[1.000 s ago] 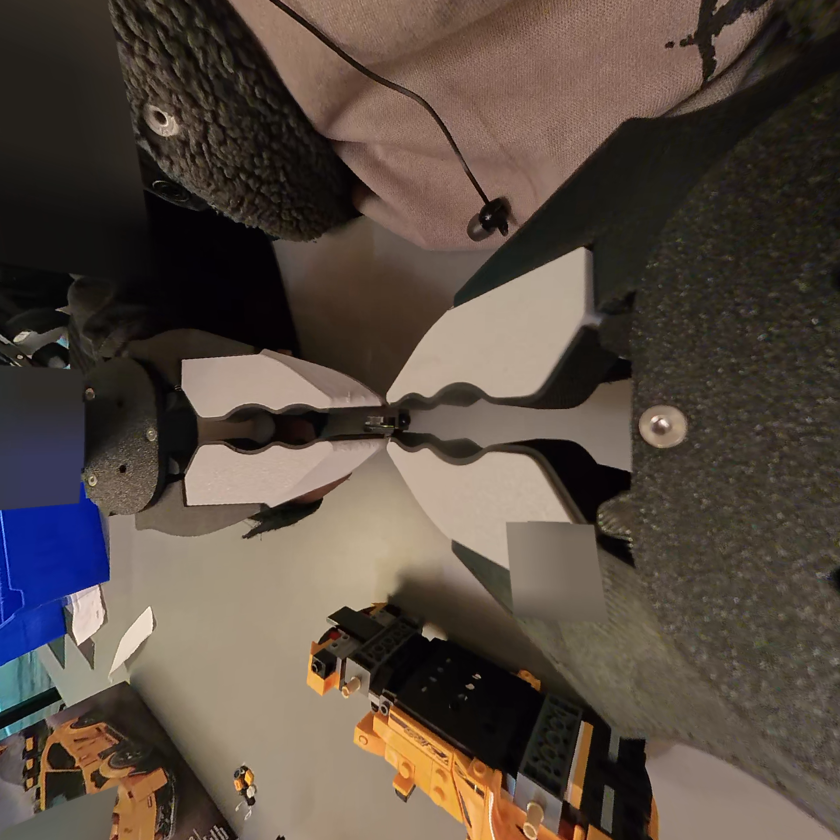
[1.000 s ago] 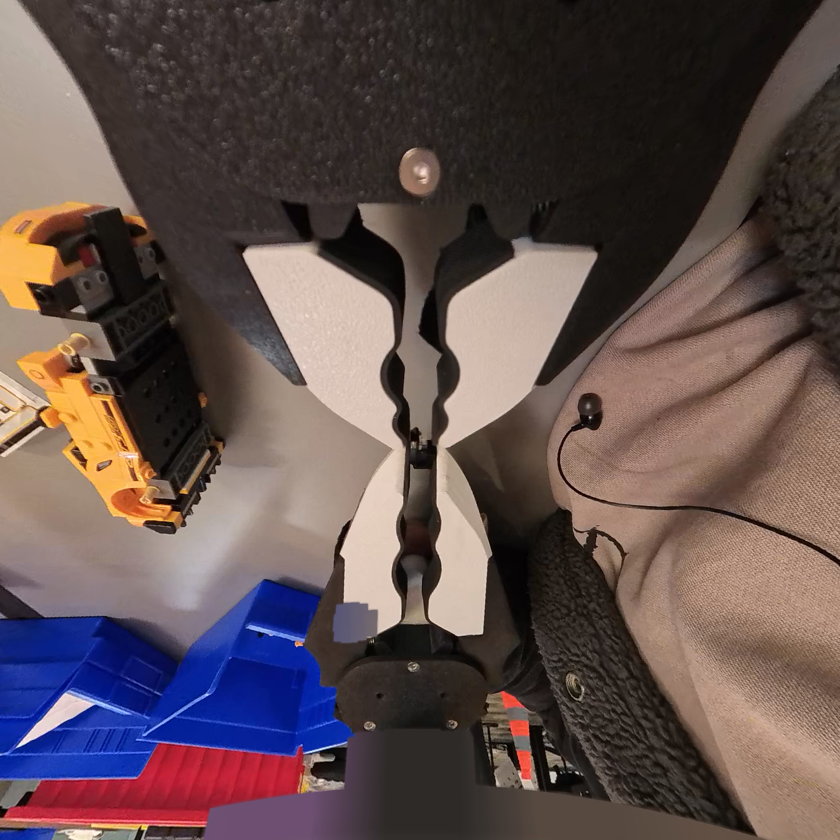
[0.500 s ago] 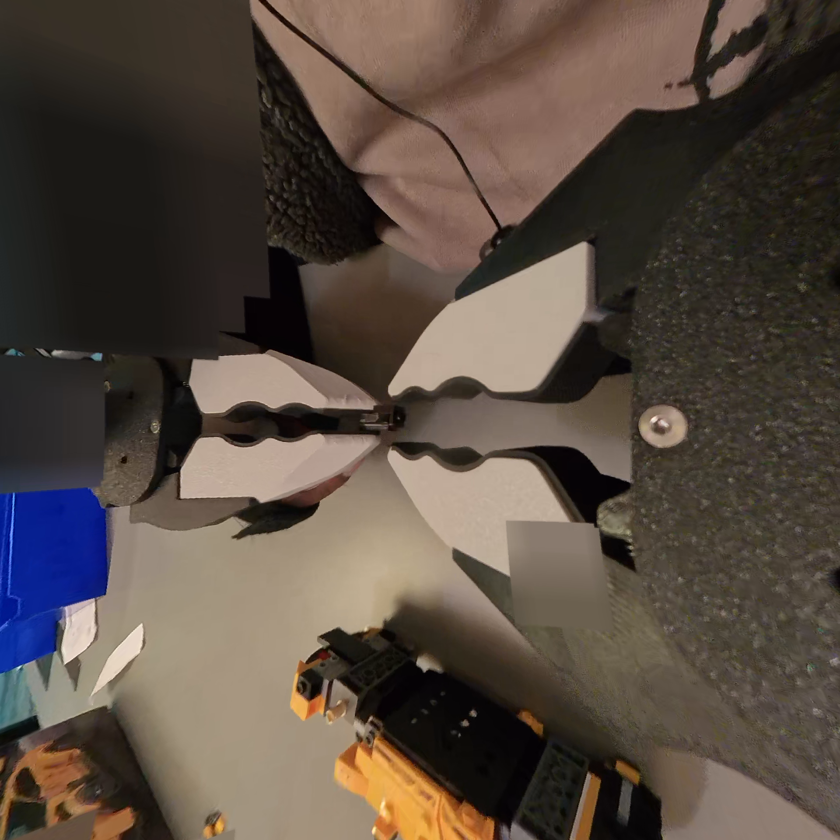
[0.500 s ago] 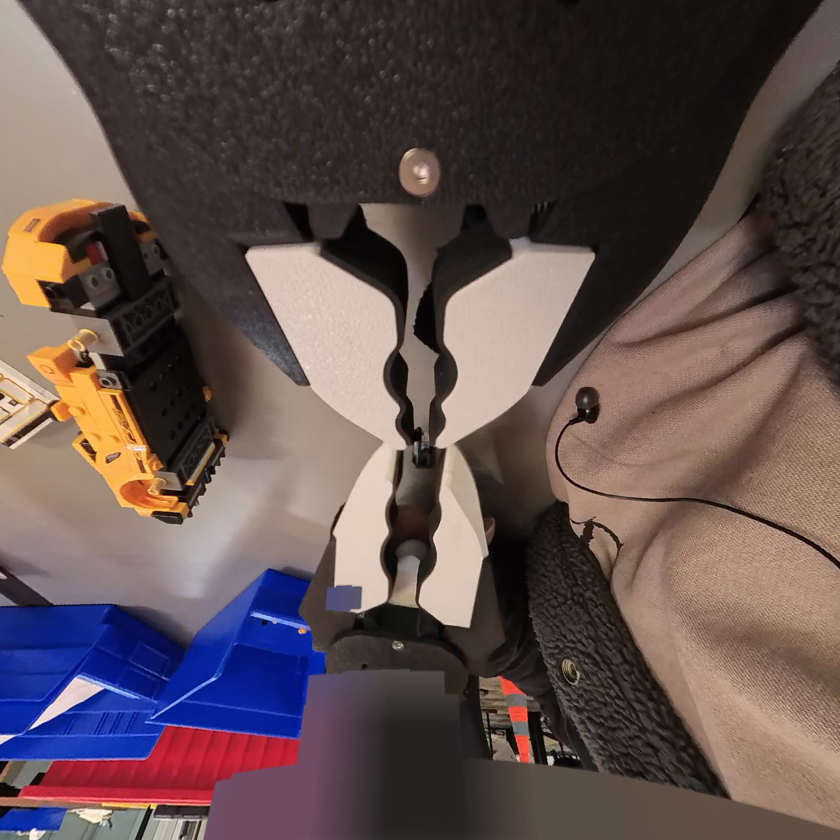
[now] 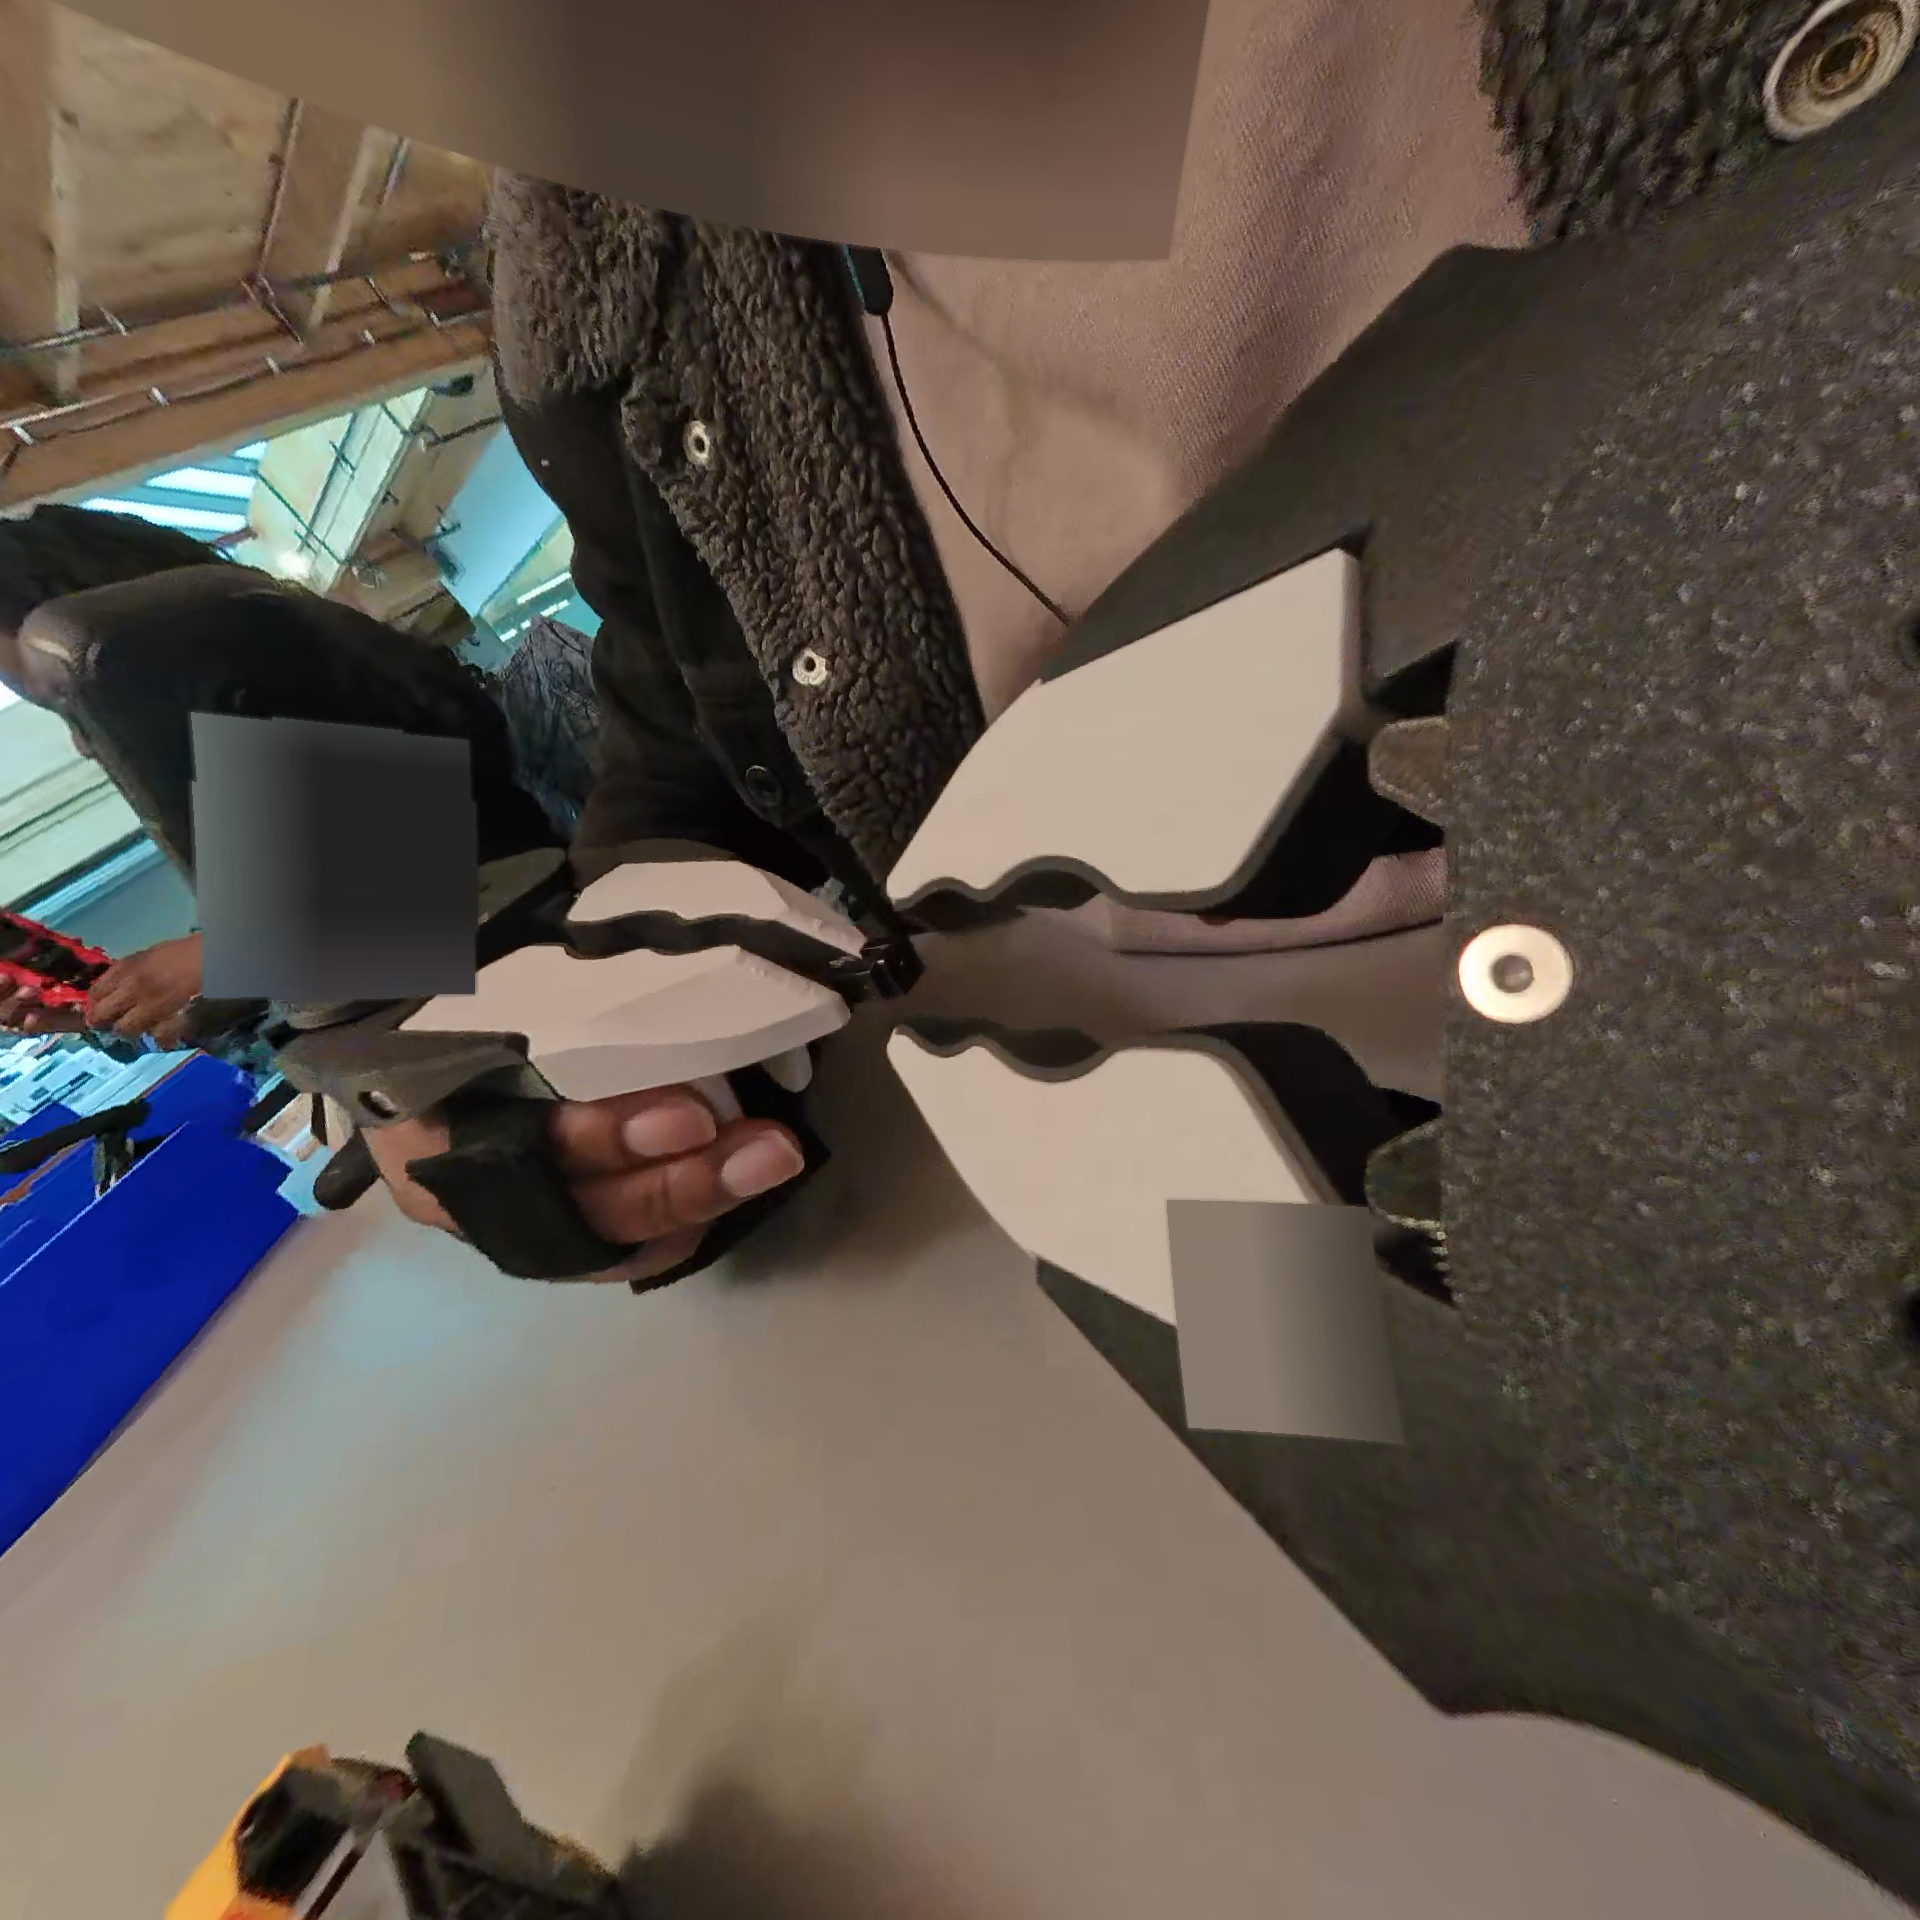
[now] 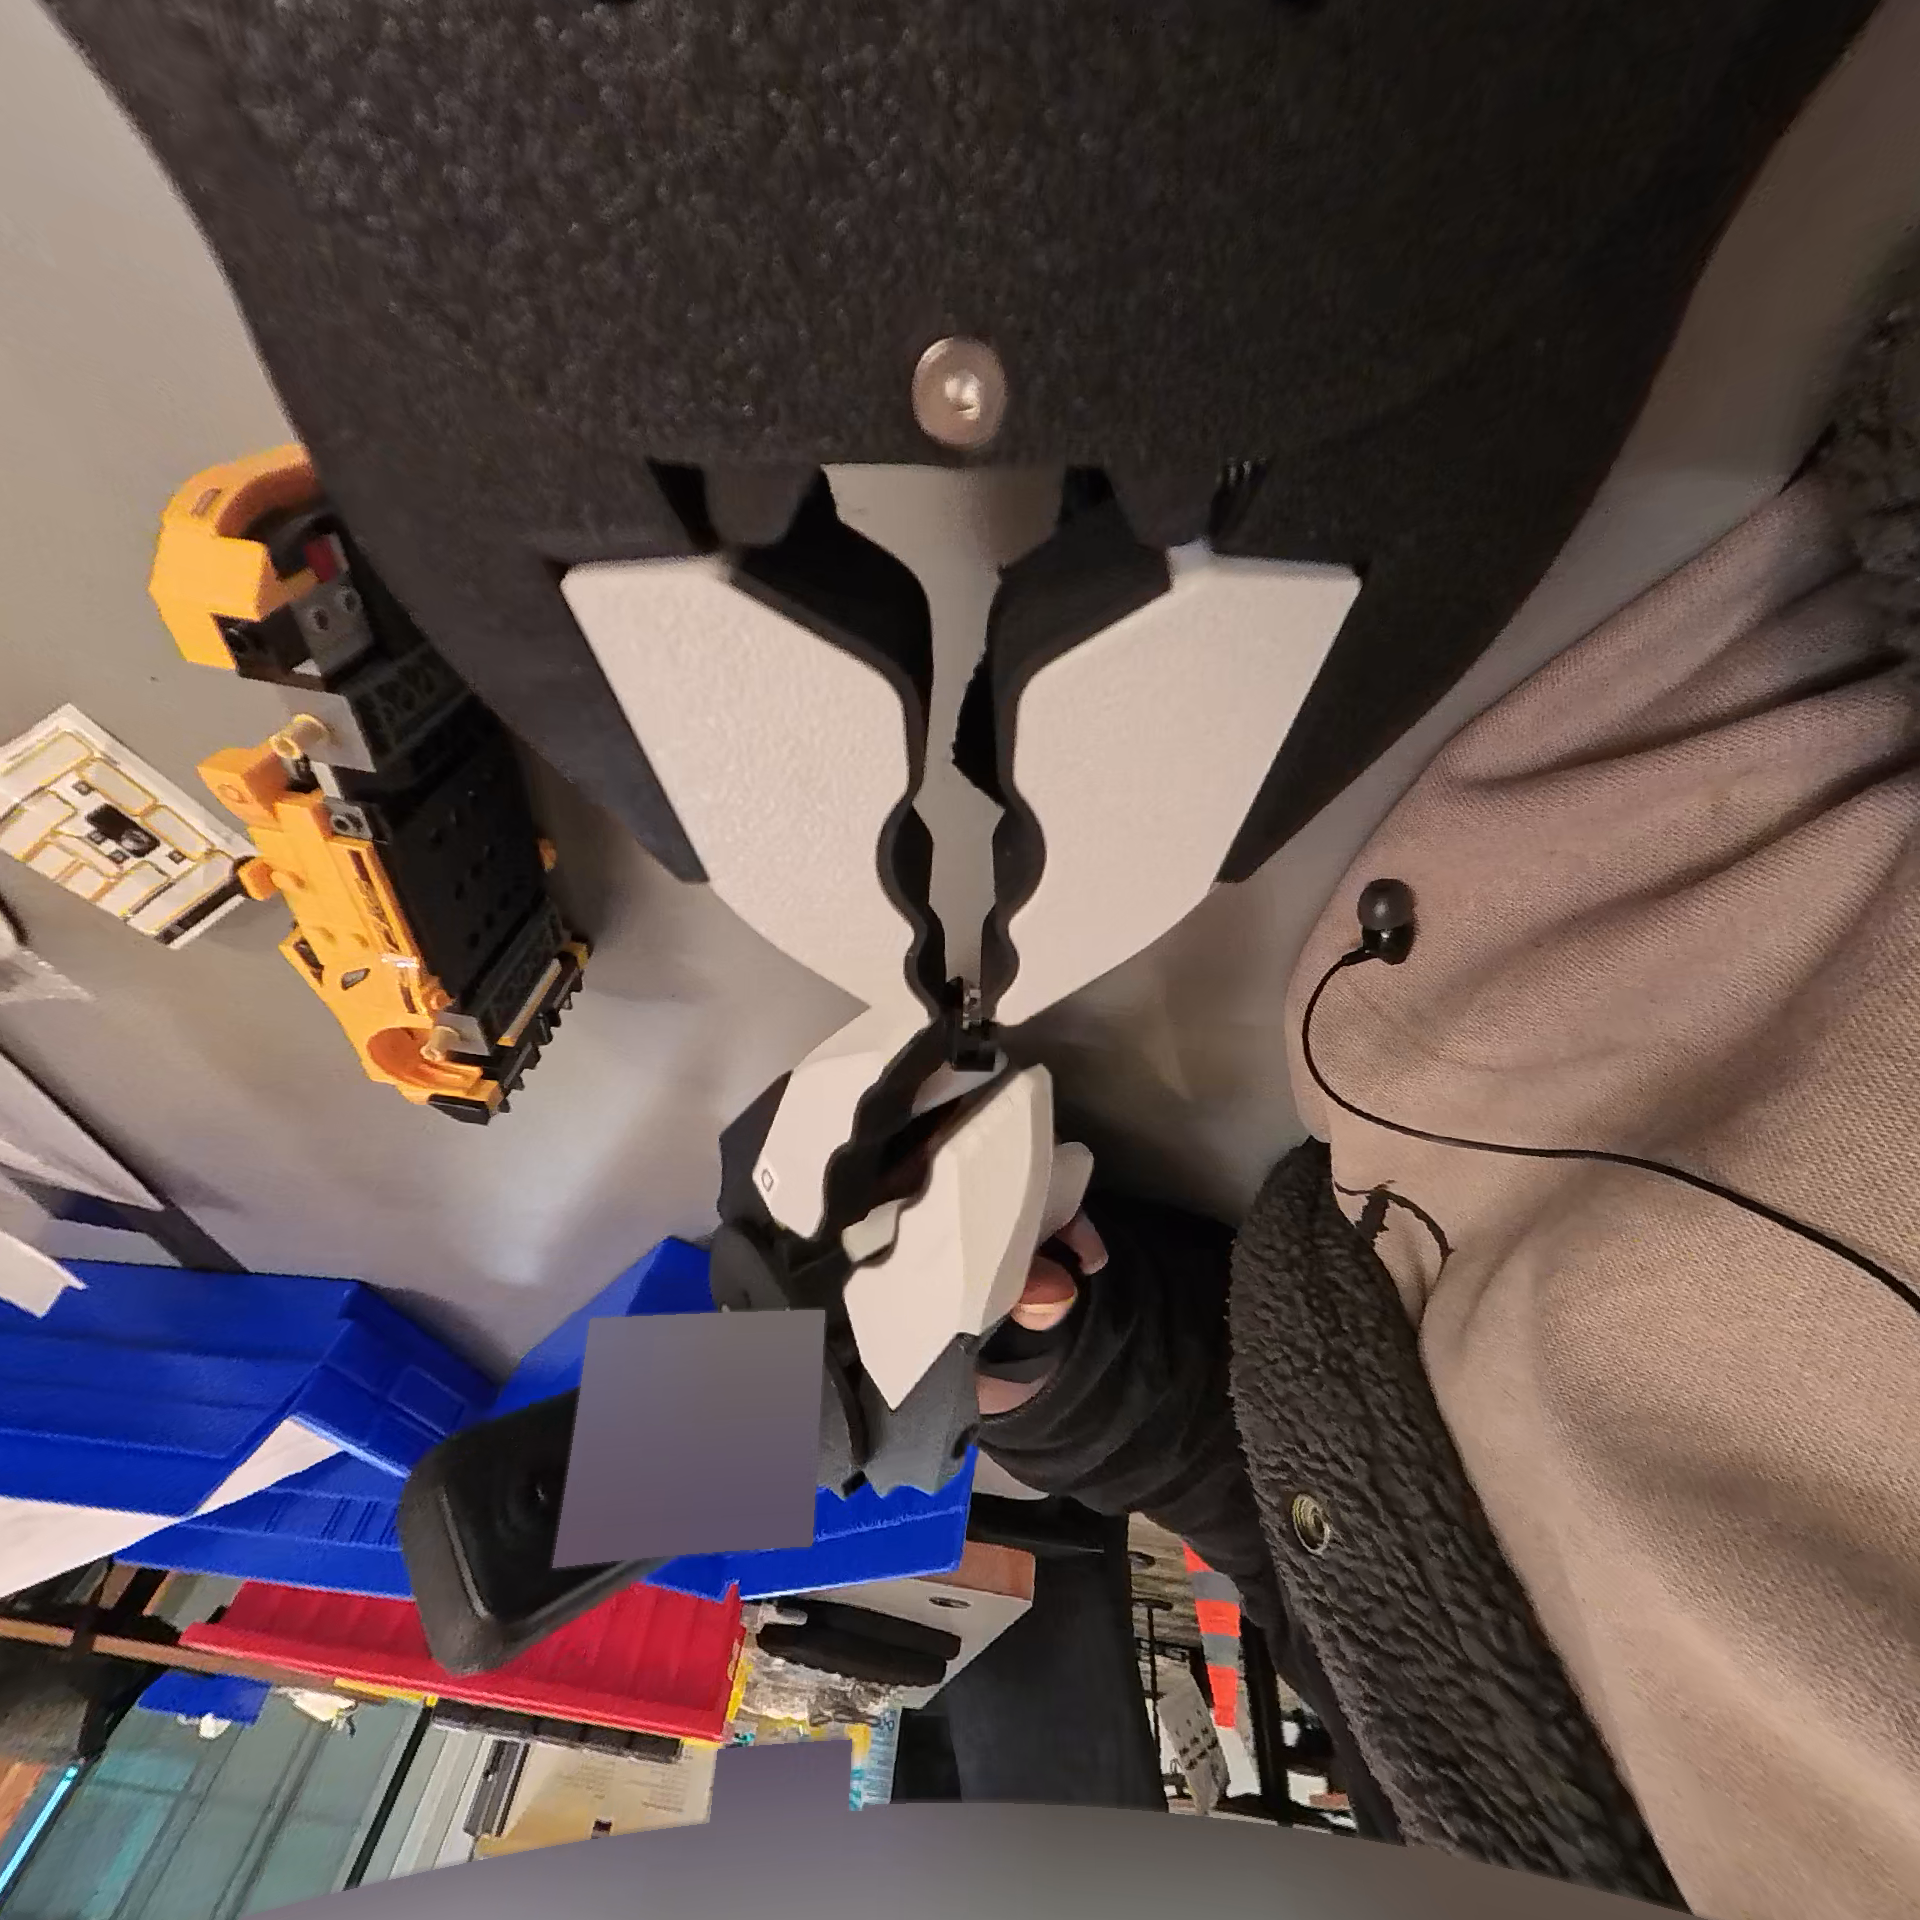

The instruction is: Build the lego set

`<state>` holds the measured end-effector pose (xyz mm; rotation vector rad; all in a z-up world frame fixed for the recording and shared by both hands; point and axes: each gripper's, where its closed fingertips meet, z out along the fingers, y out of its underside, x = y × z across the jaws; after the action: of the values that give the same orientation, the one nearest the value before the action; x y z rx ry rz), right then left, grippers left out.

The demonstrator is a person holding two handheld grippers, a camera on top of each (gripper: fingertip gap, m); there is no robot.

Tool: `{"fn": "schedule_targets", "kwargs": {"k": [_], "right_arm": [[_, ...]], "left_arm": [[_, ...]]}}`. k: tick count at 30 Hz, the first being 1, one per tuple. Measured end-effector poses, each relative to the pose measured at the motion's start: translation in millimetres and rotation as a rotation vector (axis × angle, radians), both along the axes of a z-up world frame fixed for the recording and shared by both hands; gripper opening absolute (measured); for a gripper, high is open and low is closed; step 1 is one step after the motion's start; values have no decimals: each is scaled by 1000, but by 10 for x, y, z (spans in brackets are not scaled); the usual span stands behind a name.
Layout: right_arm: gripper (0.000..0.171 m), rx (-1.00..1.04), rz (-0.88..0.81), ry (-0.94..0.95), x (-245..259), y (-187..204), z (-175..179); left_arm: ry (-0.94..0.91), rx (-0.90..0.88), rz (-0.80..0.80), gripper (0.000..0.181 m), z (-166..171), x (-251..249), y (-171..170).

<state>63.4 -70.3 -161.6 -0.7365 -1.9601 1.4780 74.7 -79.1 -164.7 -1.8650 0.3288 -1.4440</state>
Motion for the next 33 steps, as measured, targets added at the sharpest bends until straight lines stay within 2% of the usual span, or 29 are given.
{"fn": "schedule_targets", "kwargs": {"k": [3,9,16,23,27,33], "right_arm": [[6,41,-10,26,-23,4,-17],[7,103,-38,60,-42,12,-32],[19,39,-45,-44,-28,23,-86],[20,-127,25,-181,45,-31,-60],[20,-132,19,-195,16,-45,-89],[9,-124,0,-193,-24,-44,-120]], "left_arm": [[-33,-24,-9,10,5,2,-2],[45,33,11,9,-15,-16,8],[295,210,58,9,-99,-41,41],[594,448,103,9,-180,-63,80],[674,540,103,9,-188,-38,75],[698,586,95,9,-191,-7,64]]}}
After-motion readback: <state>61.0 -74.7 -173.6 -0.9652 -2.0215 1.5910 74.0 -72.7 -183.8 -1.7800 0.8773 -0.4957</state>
